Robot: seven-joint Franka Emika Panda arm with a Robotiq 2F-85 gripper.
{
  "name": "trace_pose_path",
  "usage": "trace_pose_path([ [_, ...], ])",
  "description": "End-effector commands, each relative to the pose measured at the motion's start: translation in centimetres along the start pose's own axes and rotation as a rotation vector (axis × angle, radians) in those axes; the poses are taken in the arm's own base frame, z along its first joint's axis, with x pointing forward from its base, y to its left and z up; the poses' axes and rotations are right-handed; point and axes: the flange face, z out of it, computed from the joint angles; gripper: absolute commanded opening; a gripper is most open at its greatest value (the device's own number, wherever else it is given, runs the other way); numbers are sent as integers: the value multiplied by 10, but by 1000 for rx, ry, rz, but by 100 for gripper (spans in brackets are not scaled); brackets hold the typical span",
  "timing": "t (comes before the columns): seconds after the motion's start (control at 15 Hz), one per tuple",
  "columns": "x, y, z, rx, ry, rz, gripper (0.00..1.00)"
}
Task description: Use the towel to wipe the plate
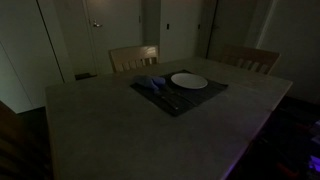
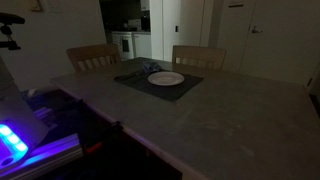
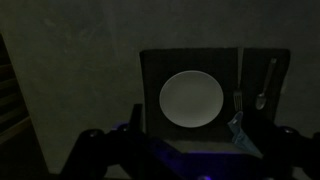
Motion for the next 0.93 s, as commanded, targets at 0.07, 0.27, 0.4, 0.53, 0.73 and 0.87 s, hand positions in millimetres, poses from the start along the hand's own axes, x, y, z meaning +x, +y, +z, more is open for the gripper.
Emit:
trace_pose_path([
  [0.07,65,0,29,5,-30,-123,100],
  [0.27,116,-10,51,24,-43,-216,100],
  [0.4,153,-20,64,46,-53,-258,100],
  [0.53,183,-34,71,73,-74,-279,100],
  [0.73,162,-30,77,51,-61,-244,100],
  [0.87,159,-28,72,50,-55,-241,100],
])
